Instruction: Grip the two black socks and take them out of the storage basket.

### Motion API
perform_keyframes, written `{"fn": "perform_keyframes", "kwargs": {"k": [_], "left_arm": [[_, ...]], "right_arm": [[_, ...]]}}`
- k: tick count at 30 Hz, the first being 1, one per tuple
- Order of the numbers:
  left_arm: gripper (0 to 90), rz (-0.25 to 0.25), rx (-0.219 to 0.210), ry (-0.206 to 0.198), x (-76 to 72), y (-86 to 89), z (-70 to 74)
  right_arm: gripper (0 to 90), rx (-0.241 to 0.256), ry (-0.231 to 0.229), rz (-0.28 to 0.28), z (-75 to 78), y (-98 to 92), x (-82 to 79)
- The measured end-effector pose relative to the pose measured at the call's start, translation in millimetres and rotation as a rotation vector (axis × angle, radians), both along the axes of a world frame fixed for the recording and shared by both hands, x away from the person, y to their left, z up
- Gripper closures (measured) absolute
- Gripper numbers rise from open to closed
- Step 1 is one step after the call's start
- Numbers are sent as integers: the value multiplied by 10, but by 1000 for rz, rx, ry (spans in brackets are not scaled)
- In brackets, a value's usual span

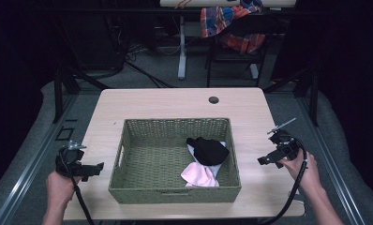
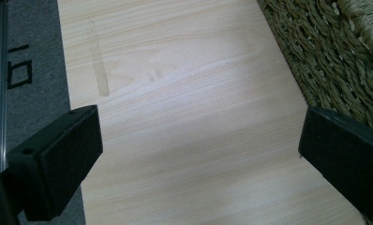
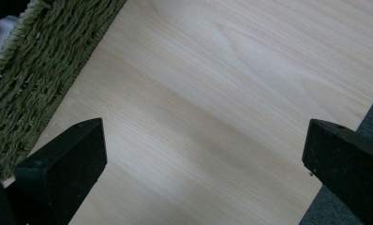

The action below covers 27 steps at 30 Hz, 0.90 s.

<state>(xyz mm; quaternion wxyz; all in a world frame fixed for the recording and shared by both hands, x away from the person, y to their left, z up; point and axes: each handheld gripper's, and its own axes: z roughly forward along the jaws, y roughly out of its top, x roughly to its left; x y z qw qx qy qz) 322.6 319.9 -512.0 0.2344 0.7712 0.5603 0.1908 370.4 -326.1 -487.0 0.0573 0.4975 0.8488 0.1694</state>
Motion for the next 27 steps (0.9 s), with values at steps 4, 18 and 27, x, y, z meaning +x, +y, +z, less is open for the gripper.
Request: {"fn": "perform_keyframes", "kwargs": {"k": [4, 18, 27], "left_arm": [[2, -5, 2, 1, -1, -2, 2], [2, 9, 5, 0, -15, 32, 2], [2, 4, 0, 3, 5, 37, -9]], "right_arm": [[0, 7, 8, 12, 14, 28, -4], [0, -12, 1, 88, 128, 228, 24], [0, 27, -16, 108, 362, 380, 79]]}}
